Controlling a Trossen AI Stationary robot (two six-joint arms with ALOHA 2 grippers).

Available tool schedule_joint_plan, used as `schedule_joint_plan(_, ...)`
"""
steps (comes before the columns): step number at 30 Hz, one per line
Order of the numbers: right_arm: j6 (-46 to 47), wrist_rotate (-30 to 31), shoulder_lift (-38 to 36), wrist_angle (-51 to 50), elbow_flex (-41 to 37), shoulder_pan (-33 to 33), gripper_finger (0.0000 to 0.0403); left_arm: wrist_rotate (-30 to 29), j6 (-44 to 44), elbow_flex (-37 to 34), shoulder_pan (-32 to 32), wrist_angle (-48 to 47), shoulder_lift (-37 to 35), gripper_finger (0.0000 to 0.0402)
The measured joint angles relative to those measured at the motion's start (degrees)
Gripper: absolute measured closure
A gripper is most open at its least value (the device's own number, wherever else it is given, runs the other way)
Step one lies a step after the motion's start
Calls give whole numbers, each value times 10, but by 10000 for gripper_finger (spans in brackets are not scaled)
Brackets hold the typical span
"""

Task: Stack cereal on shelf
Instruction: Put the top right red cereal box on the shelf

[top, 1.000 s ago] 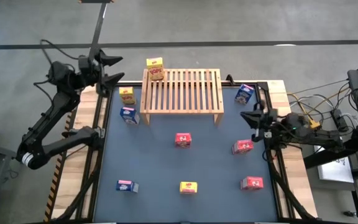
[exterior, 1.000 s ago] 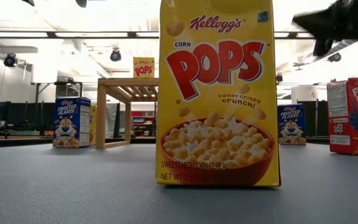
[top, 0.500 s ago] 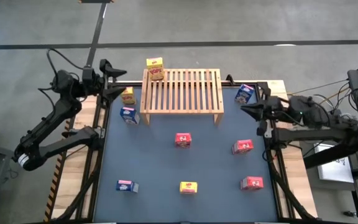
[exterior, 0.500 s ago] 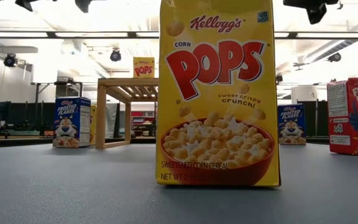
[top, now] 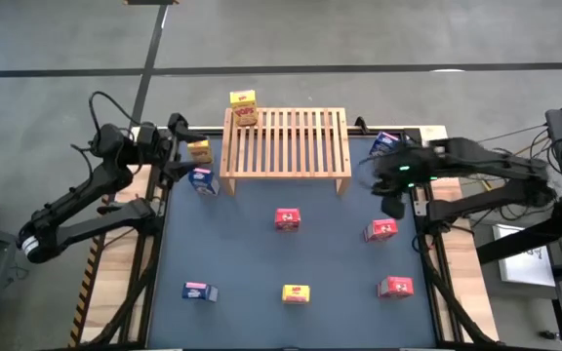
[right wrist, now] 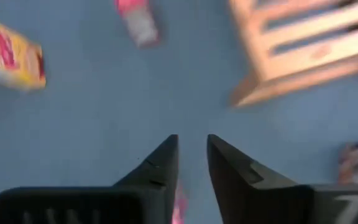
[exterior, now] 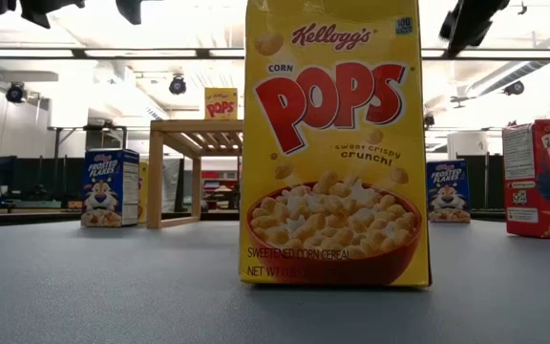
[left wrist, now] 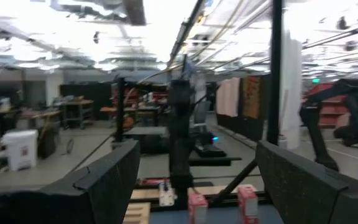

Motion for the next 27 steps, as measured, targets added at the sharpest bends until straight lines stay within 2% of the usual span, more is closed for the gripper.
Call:
schedule_joint_plan(4,10,-36,33,-25,0,18,259,0,1,-17,-31,30,5,97)
schedule_joint_plan(10,21,-39,82,-56,-15,44,176,0,3,-24,-52,30,19,97)
schedule_joint_plan(14,39,-41,83,-61,-13,56,135,0,2,-22,-52,28,33,97)
schedule_joint_plan(20,59,-35,73,-79,-21,83,97,1,-1,-11,-52,29,53,97)
schedule_joint_plan(27,75,-20,62,-83,-44,100,81,1,-4,3,-52,29,80,97)
